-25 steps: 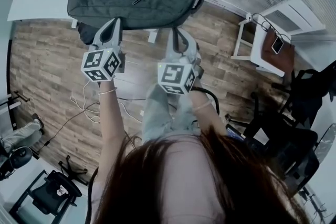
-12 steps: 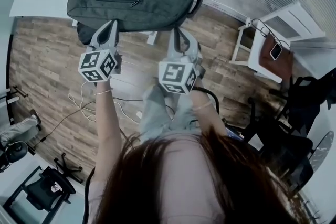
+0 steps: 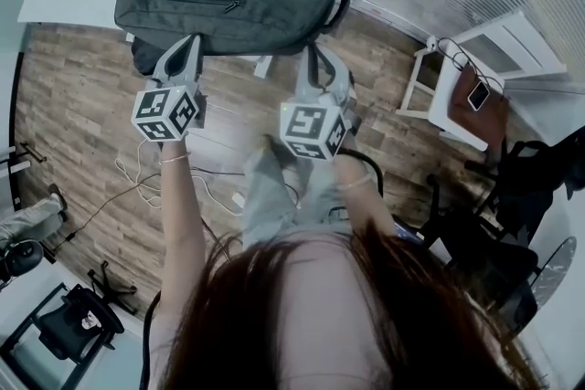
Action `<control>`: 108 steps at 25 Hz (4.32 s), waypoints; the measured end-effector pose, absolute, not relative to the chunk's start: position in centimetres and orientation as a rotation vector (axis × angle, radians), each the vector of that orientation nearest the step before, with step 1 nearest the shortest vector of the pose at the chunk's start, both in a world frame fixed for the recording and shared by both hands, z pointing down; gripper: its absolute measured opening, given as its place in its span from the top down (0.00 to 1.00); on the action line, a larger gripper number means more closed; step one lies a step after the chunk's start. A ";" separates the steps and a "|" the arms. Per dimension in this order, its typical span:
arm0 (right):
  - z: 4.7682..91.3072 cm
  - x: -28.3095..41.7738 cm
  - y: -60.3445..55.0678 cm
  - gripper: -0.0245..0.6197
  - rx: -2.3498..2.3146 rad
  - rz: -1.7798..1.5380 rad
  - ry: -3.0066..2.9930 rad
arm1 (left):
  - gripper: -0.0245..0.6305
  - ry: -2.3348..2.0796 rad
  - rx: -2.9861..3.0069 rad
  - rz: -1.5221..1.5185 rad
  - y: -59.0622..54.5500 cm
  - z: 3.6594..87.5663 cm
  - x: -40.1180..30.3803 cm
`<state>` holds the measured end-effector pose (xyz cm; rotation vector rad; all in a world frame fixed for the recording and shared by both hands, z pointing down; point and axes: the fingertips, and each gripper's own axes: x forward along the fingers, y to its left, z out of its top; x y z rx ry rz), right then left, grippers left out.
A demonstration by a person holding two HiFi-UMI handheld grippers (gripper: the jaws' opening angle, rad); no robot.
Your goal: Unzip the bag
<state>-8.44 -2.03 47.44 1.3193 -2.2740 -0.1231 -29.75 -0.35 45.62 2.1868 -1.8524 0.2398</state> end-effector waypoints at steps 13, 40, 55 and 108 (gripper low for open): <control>47.1 -6.9 -4.1 0.95 1.270 -0.145 -2.263 | 0.95 -1.877 2.182 0.265 -0.5 45.7 -29.7; 46.9 -5.3 -7.8 0.94 1.050 -0.199 -2.290 | 0.95 -1.938 2.166 0.289 -0.4 45.8 -29.6; 46.9 -4.9 -10.0 0.94 1.024 -0.198 -2.244 | 0.95 -1.870 2.199 0.287 -0.4 45.9 -29.5; 47.1 -5.4 -18.3 0.94 1.033 -0.278 -2.137 | 0.95 -1.739 2.288 0.271 -0.6 45.9 -29.6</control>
